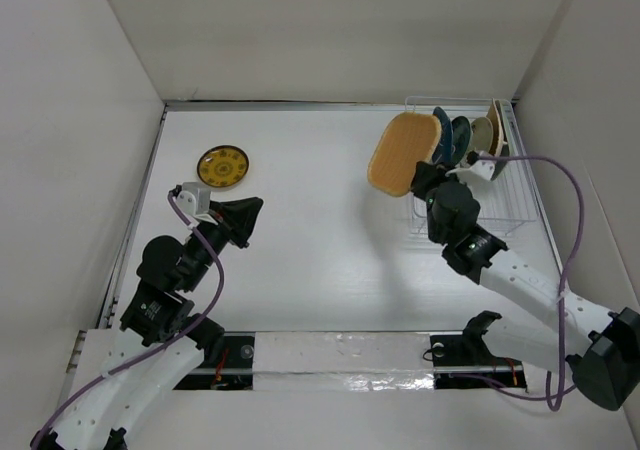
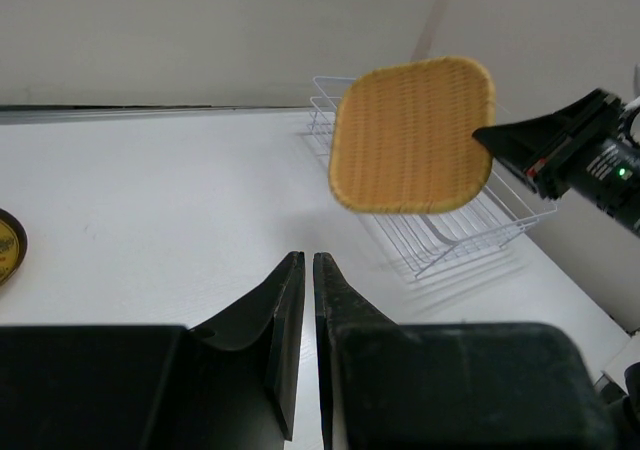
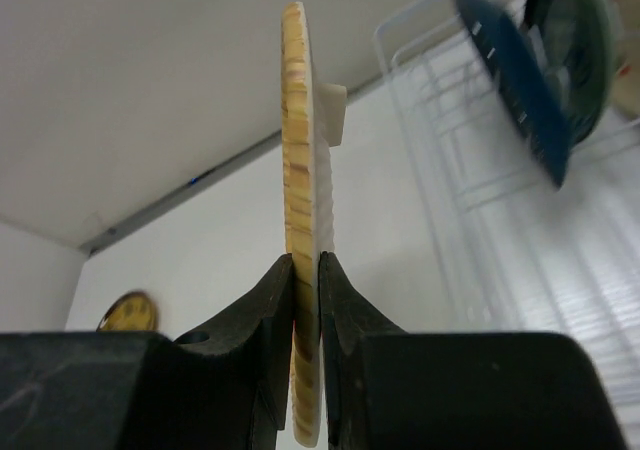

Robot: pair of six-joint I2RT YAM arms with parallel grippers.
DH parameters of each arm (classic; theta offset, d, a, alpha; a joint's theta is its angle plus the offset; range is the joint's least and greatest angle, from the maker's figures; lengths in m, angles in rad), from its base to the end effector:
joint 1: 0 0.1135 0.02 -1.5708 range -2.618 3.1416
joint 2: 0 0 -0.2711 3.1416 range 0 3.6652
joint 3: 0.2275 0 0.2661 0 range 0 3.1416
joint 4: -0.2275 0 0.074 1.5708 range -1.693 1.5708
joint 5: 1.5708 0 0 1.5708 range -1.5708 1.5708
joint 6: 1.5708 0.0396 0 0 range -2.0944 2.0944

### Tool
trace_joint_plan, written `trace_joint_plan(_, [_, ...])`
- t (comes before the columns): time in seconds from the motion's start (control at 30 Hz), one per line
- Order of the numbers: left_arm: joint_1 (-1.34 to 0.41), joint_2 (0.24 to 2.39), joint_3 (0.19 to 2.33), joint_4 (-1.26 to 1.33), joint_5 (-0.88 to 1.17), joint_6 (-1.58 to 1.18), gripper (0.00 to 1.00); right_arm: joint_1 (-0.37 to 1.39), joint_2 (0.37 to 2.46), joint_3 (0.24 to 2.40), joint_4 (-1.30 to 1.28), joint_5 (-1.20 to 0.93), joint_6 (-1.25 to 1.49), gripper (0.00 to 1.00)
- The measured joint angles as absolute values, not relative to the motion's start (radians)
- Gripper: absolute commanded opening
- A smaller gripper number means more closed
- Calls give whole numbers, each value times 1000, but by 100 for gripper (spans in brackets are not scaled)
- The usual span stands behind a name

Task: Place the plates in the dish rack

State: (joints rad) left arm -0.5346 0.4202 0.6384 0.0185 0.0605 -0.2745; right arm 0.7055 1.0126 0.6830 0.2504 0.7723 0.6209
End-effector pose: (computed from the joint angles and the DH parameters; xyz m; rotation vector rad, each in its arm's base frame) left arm 0.1046 -0.0647 0.3654 0.2298 1.3514 -0.7228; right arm 0.2030 0.1366 0.3082 0.5115 1.5593 0.3815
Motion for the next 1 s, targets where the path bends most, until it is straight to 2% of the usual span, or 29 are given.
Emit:
trace_joint_plan(0.2, [-535, 410, 638, 19, 64, -274, 6, 510, 1026, 816, 259, 776, 431, 0])
trace_joint_plan(0.43, [-535, 408, 638, 19, 64, -275, 6, 349, 1208, 1056, 228, 731, 225, 0])
trace_joint_plan(1.0, [-535, 411, 638, 19, 64, -274, 6, 320, 1462, 1347, 75, 568, -115, 0])
